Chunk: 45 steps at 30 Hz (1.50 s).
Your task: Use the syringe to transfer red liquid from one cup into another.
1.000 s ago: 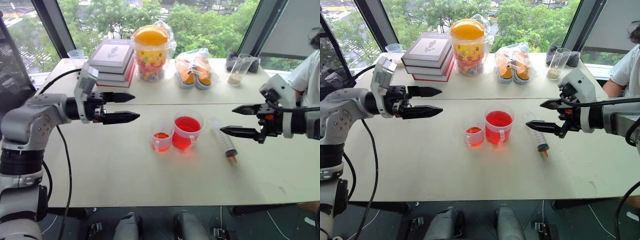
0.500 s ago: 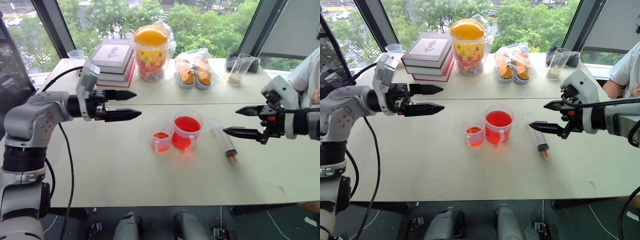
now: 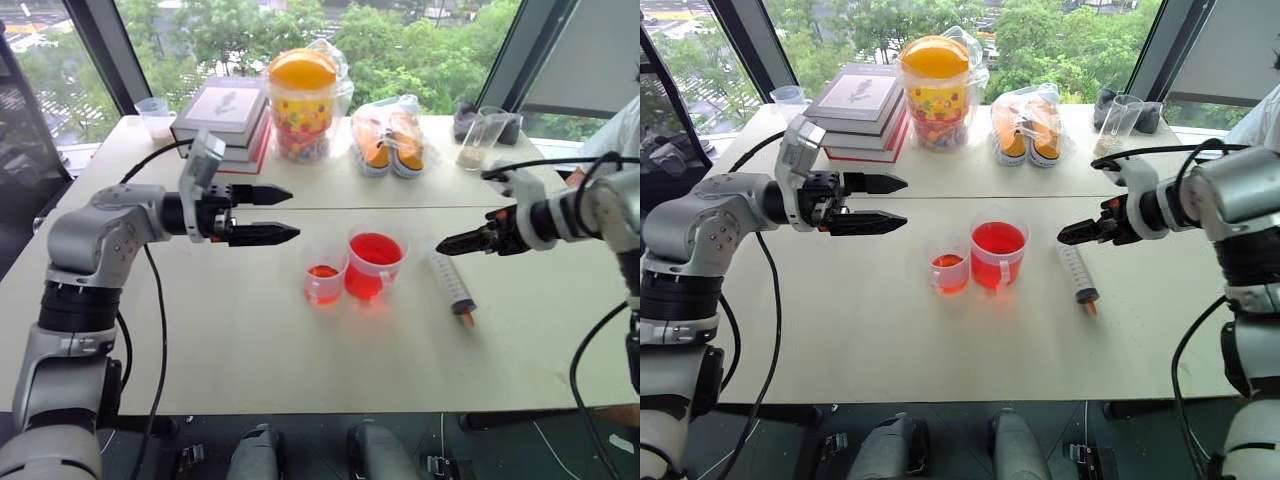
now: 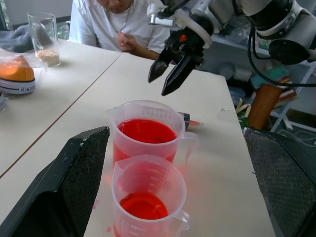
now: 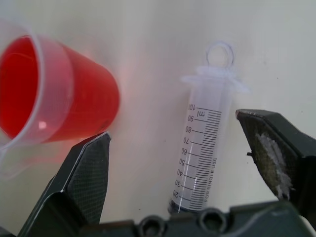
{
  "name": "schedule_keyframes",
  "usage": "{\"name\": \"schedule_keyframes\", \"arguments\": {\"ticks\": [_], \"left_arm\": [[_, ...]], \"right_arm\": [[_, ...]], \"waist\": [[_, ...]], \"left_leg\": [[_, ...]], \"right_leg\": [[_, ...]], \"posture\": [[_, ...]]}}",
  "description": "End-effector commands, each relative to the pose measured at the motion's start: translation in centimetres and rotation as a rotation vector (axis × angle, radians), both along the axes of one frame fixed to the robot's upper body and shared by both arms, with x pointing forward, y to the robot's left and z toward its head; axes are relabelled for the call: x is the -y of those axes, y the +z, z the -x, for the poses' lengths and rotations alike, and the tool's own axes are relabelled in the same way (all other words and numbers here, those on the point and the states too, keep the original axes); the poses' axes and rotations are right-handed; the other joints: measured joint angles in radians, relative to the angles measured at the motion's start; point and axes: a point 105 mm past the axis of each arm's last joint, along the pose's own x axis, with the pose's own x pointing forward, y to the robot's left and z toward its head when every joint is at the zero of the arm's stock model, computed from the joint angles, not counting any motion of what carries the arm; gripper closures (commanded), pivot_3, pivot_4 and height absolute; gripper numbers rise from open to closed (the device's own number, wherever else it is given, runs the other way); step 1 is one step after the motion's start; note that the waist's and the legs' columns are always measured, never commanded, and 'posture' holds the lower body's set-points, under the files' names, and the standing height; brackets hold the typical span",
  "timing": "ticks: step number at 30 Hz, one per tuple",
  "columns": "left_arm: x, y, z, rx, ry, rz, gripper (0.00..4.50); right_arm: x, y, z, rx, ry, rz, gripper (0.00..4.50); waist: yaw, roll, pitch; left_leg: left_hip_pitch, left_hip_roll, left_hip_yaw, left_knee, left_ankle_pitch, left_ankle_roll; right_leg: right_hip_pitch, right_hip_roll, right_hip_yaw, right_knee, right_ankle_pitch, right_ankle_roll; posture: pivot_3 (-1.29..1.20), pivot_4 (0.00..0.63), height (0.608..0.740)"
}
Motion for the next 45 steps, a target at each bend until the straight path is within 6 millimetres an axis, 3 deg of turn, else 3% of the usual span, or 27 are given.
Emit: {"name": "schedule_keyframes", "arguments": {"ticks": [1,12,15,19,20,22,24,28,31,37,39,41,45], "left_arm": [[0.3,1.1,0.3,0.056,-0.015,0.003,0.0],[-0.1,0.9,0.8,0.056,0.012,0.013,0.0],[-0.3,0.9,1.0,0.058,0.022,0.011,0.0],[-0.3,0.9,1.0,0.059,0.03,0.014,0.0],[-0.3,0.9,1.0,0.058,0.031,0.014,0.0],[-0.3,0.9,0.9,0.057,0.033,0.015,0.0],[-0.3,1.1,0.9,0.059,0.033,0.016,0.0],[-0.4,1.4,0.6,0.062,0.034,0.015,0.0],[-0.3,1.7,0.3,0.061,0.026,0.014,0.0],[0.1,1.9,0.0,0.051,-0.011,0.006,0.0],[0.4,2.0,-0.2,0.054,-0.022,0.01,0.0],[0.7,2.2,-0.3,0.057,-0.035,0.011,0.0],[1.3,2.8,-0.7,0.07,-0.054,0.026,0.0]], "right_arm": [[0.5,-0.7,-1.1,-0.023,-0.024,0.055,0.04],[-1.4,-5.1,-2.6,-0.117,0.064,0.137,0.04],[-1.4,-5.8,-2.8,-0.127,0.08,0.159,0.82],[-1.8,-6.1,-3.0,-0.135,0.101,0.159,2.84],[-1.9,-6.1,-3.0,-0.135,0.107,0.16,3.09],[-2.0,-5.9,-3.0,-0.129,0.116,0.164,3.1],[-1.8,-4.9,-3.2,-0.099,0.112,0.156,3.1],[-0.5,0.6,-4.9,0.174,0.061,0.186,3.1],[-1.4,6.7,-5.2,0.517,0.073,0.101,3.1],[-4.3,14.9,-3.4,1.058,0.069,-0.108,3.1],[-6.1,16.0,-1.6,1.173,0.097,-0.259,3.1],[-7.3,15.7,-0.1,1.216,0.102,-0.424,3.1],[-9.2,12.4,1.4,1.222,0.146,-0.49,3.1]], "waist": [[0.0,0.0,0.0],[-0.005,0.0,0.0],[-0.006,0.0,0.0],[-0.008,0.0,0.0],[-0.008,0.0,0.0],[-0.009,0.0,0.0],[-0.009,0.0,0.0],[-0.006,0.0,0.0],[0.0,0.0,0.0],[-0.004,0.0,0.0],[-0.003,0.0,0.0],[-0.001,0.0,0.0],[0.003,0.0,0.0]], "left_leg": [[0.0,0.0,0.0,0.0,0.0,0.0],[0.0,0.0,0.0,0.0,0.0,0.0],[0.001,0.0,0.0,0.0,0.0,0.0],[0.001,0.0,0.0,0.001,0.0,0.0],[0.002,0.0,0.0,0.001,0.0,0.0],[0.002,0.0,0.0,0.001,0.0,0.0],[0.002,0.0,0.0,0.001,0.0,0.0],[0.001,0.0,0.0,0.001,0.0,0.0],[0.0,0.0,0.0,0.0,0.0,0.0],[0.0,0.0,0.0,-0.001,0.0,0.0],[0.0,0.0,0.0,-0.001,0.0,-0.001],[0.0,0.001,-0.001,-0.001,0.0,-0.001],[0.0,0.0,-0.001,0.0,0.0,-0.001]], "right_leg": [[0.0,0.0,0.0,0.0,0.0,0.0],[0.0,0.0,0.0,0.002,0.0,0.001],[0.0,0.0,0.0,0.002,0.0,0.001],[0.0,0.001,0.0,0.003,0.0,0.001],[0.001,0.001,0.0,0.003,0.0,0.001],[0.001,0.001,0.0,0.003,0.0,0.001],[0.001,0.001,0.0,0.003,0.001,0.001],[-0.001,0.001,0.0,0.003,0.001,0.001],[-0.002,0.001,0.0,0.003,0.001,0.001],[-0.002,0.001,-0.001,0.003,0.0,0.001],[-0.001,0.001,-0.001,0.003,0.001,0.001],[-0.001,0.001,-0.002,0.004,0.001,0.001],[0.0,0.0,-0.002,0.004,0.001,0.001]], "posture": [[0.0,0.15,0.74],[0.0,0.15,0.74],[0.0,0.15,0.74],[0.0,0.15,0.74],[0.0,0.15,0.74],[0.0,0.15,0.74],[0.0,0.15,0.74],[0.0,0.15,0.74],[0.0,0.15,0.74],[0.0,0.15,0.74],[0.0,0.15,0.74],[0.0,0.15,0.74],[0.0,0.15,0.74]]}}
